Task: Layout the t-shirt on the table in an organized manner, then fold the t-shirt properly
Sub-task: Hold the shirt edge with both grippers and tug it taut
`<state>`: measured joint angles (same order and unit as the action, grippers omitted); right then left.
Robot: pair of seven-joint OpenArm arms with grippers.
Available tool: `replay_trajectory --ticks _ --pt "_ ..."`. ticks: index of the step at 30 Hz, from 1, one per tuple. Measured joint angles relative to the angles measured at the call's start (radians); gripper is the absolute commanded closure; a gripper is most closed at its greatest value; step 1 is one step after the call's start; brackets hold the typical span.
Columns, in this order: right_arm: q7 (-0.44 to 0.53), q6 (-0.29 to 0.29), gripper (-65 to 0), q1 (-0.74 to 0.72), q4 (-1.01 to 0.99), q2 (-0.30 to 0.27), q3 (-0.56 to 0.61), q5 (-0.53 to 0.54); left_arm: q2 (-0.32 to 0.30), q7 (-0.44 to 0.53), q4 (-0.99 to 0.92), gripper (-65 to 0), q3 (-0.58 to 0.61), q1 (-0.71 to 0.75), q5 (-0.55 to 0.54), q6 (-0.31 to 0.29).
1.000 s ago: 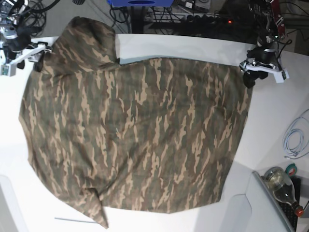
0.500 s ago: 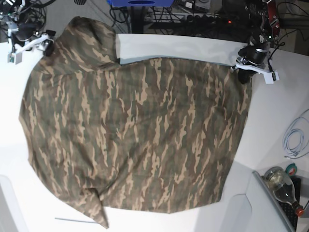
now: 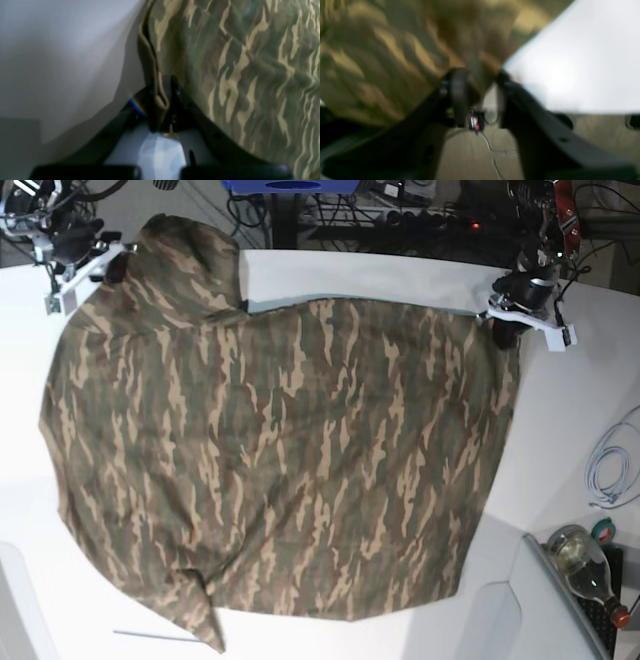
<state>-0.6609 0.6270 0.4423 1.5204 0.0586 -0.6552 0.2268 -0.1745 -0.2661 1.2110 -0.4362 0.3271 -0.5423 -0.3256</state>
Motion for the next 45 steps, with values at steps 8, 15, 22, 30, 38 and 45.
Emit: replay_trajectory --ticks 8,15,22,30,38,45 --pt "-0.102 0.001 -0.6 0.0 0.11 0.002 0.001 -0.008 0.003 -0.109 0.137 0.0 -0.002 0.039 0.013 0.011" --pt "-0.166 0.002 -0.6 0.002 0.209 0.003 0.002 -0.006 0.003 -0.121 0.187 0.0 0.0 0.037 0.011 0.056" --pt "-0.179 0.0 -5.6 -0.014 0.171 0.002 0.001 -0.001 0.003 -0.123 0.182 0.0 0.002 0.038 0.011 0.056" --pt "-0.087 0.001 -40.4 -0.037 0.068 0.002 -0.002 -0.006 0.003 -0.124 0.181 0.0 0.001 0.038 0.013 0.056" --pt "-0.047 0.0 -38.7 -0.045 -0.005 -0.006 0.003 0.01 0.003 -0.124 0.18 0.0 0.0 0.039 0.014 0.056" --pt "-0.145 0.049 -2.7 -0.034 0.01 -0.006 0.003 0.007 0.003 -0.124 0.187 0.0 0.002 0.042 0.013 0.056"
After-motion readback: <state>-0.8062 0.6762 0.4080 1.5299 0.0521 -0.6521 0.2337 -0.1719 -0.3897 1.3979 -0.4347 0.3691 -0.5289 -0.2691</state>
